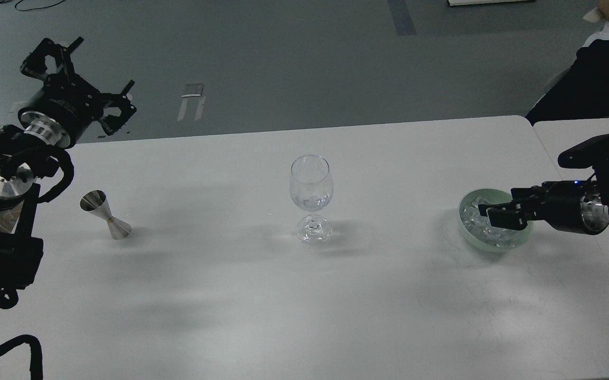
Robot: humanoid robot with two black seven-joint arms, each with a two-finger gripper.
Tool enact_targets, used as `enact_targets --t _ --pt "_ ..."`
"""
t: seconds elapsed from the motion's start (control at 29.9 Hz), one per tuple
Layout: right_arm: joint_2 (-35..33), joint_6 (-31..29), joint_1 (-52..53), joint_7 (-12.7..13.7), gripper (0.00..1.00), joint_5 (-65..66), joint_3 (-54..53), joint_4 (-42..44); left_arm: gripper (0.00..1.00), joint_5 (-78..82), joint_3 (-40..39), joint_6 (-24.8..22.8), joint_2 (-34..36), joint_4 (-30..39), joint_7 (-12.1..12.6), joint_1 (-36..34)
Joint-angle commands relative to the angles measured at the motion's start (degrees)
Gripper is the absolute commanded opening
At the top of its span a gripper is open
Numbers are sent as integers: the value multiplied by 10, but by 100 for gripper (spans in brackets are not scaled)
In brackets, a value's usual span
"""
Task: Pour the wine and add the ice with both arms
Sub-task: 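Move the right gripper down into the green ice bowl, then grasp ice cubes in the bowl with the right gripper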
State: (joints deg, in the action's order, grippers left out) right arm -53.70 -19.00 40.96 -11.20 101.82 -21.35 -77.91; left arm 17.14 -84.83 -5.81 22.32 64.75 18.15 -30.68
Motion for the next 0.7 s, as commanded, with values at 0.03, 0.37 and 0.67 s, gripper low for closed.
enact_targets --t 0.03,0.37,0.67 --pt "9 0 -14 -1 94 8 0 4 98 0 0 -1 -3 0 0 4" --pt "54 0 -16 28 95 8 0 36 98 0 -2 -2 -3 0 -1 22" --pt "69 0 -29 31 95 8 0 36 98 0 -2 -2 -3 0 -1 24"
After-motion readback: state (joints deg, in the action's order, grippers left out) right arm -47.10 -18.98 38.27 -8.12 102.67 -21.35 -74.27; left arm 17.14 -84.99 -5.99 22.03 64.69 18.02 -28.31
